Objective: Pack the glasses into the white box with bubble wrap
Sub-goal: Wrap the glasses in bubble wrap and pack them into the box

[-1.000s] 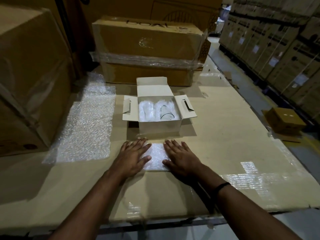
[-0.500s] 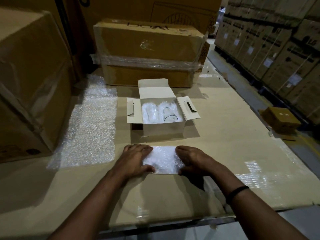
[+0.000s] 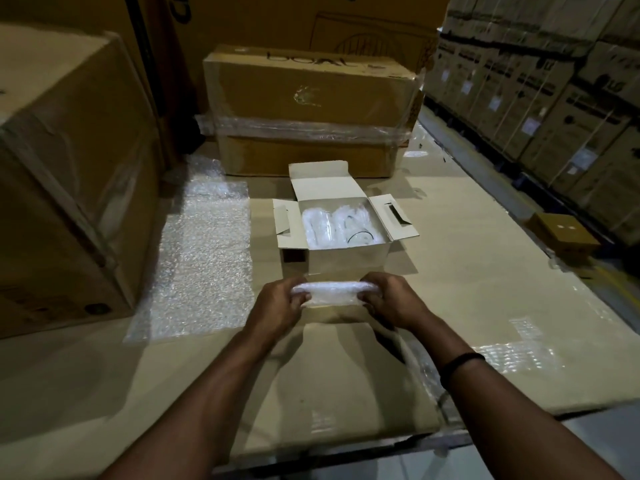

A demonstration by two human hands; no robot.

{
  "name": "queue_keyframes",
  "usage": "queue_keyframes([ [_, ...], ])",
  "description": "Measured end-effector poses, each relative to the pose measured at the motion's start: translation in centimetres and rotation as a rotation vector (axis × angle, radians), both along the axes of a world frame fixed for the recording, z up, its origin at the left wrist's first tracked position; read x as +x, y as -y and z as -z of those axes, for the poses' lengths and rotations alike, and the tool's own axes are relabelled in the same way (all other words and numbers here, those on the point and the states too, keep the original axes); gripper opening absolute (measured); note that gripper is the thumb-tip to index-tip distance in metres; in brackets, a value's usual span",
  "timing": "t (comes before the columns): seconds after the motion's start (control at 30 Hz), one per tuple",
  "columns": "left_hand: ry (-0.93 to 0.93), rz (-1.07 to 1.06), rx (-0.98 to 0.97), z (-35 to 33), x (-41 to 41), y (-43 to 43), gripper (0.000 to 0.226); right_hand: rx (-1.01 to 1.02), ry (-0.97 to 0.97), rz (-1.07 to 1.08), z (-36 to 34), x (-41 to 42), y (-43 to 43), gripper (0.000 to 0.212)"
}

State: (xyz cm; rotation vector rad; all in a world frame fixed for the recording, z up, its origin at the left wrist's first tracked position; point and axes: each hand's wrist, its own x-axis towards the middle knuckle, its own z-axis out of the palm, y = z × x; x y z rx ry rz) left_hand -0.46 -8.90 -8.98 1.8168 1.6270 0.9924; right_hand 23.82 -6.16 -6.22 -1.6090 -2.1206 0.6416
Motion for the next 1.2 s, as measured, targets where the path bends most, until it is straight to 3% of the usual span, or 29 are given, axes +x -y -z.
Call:
queue_keyframes([
  [0.17,0.14,-0.027,-0.079,0.2,-2.0,0.2,0.018,-0.081,-0.158,0.016,0.4,-0.9,-0.3,0.011],
  [0.27,0.302,-0.058,-0.129,0.3,-3.0,0.1,0.022,-0.104,-0.2,-0.028,0.7,-1.4,-0.7,0.053],
  [0.37,0.321,-0.031,-0.168,0.4,-3.4,-0.4,0.028,0.022,0.022,-0.179,1.0,-1.9,-0.7,0.08],
  [0.43,0.371,-0.024,-0.201,0.3,-3.5,-0.7,0.027,0.166,0.209,-0.221,1.2,-2.5,-0.9,0.072],
  [0.53,0.47,-0.027,-0.233,0.0,-3.3,-1.2,0.016,0.259,0.203,-0.243,1.5,-3.0,-1.5,0.037],
  [0.6,0.625,-0.046,-0.269,-0.4,-2.8,-1.3,0.019,0.238,0.117,-0.232,1.5,-3.3,-1.6,0.025],
  [0.67,0.886,-0.096,-0.328,-1.2,-2.3,-1.4,0.02,0.091,-0.049,-0.124,0.8,-3.6,-1.6,0.019],
  [0.73,1.14,-0.139,-0.376,-1.8,-1.9,-1.5,0.023,-0.025,-0.234,-0.02,0.4,-3.7,-1.8,0.026],
  [0.8,1.264,-0.132,-0.38,-1.8,-1.4,-1.3,0.034,-0.102,-0.397,0.001,-0.4,-3.9,-1.6,0.035],
  [1.0,1.242,-0.222,-0.326,-1.1,0.6,-1.3,0.039,-0.551,-0.805,-0.008,-1.9,-4.7,-1.1,0.029],
  [1.1,1.177,-0.256,-0.305,-1.1,0.2,-1.7,0.034,-0.656,-0.849,0.036,-1.5,-3.9,-1.6,0.032],
  [1.2,1.19,-0.129,-0.365,-1.3,0.5,-1.6,0.029,-0.662,-0.837,-0.027,-1.2,-3.0,-1.6,0.03],
])
